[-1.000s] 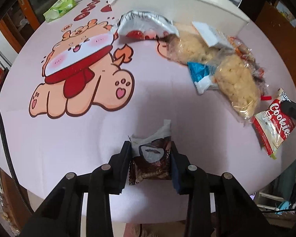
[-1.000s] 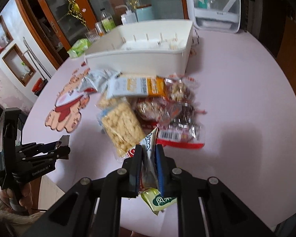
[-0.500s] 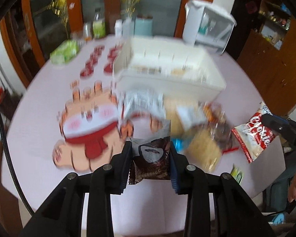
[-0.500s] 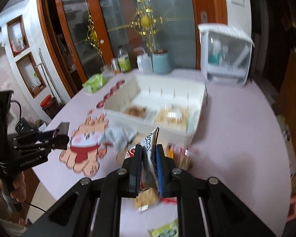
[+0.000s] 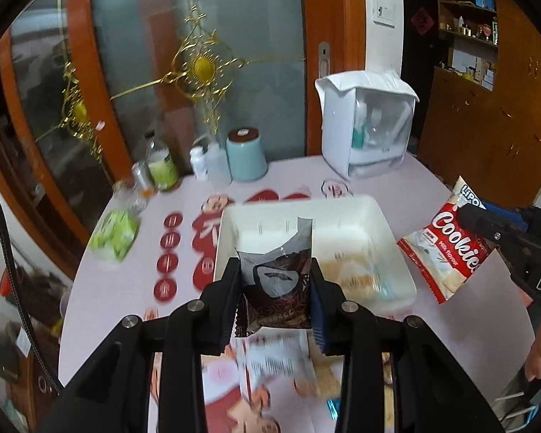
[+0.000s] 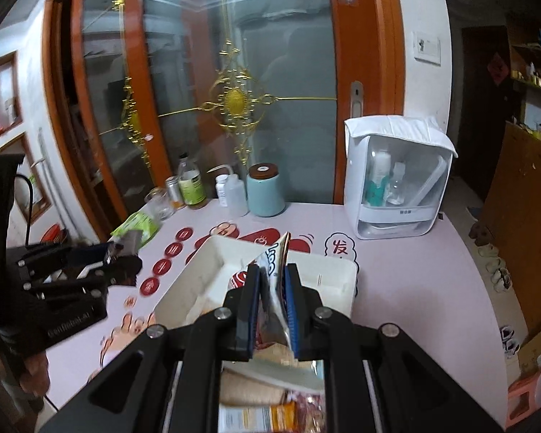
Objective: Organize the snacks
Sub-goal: 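Lower both snacks into the white tray and open both tools, then move left tool toward the puffed-cracker bag while right tool approaches the green-yellow packet, then grasp the clear puffed-cracker bag with left tool while right tool grasps the green-yellow packet, then carry both snacks over the white tray and open both tools to drop them, then withdraw both tools from the tray toward the remaining snacks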
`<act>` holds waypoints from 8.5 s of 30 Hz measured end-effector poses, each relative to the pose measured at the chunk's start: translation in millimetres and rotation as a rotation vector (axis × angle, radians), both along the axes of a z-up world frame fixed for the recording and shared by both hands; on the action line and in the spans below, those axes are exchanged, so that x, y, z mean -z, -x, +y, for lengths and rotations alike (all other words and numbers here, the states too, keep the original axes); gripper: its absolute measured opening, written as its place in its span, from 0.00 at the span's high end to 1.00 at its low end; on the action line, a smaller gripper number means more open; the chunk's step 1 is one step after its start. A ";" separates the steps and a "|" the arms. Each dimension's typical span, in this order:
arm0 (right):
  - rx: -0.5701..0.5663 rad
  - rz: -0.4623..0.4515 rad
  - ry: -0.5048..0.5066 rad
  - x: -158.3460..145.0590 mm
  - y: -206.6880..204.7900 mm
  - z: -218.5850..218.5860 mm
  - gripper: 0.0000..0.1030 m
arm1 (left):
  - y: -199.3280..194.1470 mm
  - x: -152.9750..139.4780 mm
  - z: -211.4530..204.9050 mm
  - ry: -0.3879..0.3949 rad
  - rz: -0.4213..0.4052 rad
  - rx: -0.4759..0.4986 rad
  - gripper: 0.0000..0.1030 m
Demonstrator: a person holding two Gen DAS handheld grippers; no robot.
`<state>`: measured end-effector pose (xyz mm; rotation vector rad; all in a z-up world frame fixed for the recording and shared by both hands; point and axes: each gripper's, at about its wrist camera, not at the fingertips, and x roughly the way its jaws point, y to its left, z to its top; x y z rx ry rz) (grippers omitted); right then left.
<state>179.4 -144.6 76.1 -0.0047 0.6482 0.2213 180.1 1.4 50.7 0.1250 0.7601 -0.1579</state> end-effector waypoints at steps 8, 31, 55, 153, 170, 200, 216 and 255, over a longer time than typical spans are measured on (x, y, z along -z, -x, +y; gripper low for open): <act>0.091 0.120 -0.001 41.8 -61.2 5.7 0.71 | -79.5 27.3 -7.6 0.000 0.074 0.008 0.55; 0.133 0.182 0.000 63.6 2.9 -19.8 0.51 | -74.1 69.4 -9.2 0.037 0.202 0.025 0.01; 0.132 0.323 0.034 138.4 164.2 -90.1 0.51 | 89.2 103.0 -72.6 0.076 0.237 0.052 0.01; 0.003 0.510 -0.009 184.3 157.7 -58.6 0.71 | 159.1 188.5 -36.5 0.016 0.459 0.012 0.45; 0.020 0.110 -0.003 31.4 30.9 -21.6 0.70 | 23.2 44.5 -12.1 -0.012 0.131 -0.009 0.45; 0.214 0.210 -0.059 69.9 -49.0 -18.0 0.42 | -96.4 82.9 -0.9 -0.040 0.208 0.041 0.12; 0.151 0.189 -0.041 41.0 27.3 -17.7 0.42 | -40.0 43.0 25.9 -0.017 0.156 -0.033 0.11; 0.485 0.745 -0.463 210.4 53.8 -30.8 0.42 | 20.3 144.3 15.5 -0.326 0.279 0.441 0.12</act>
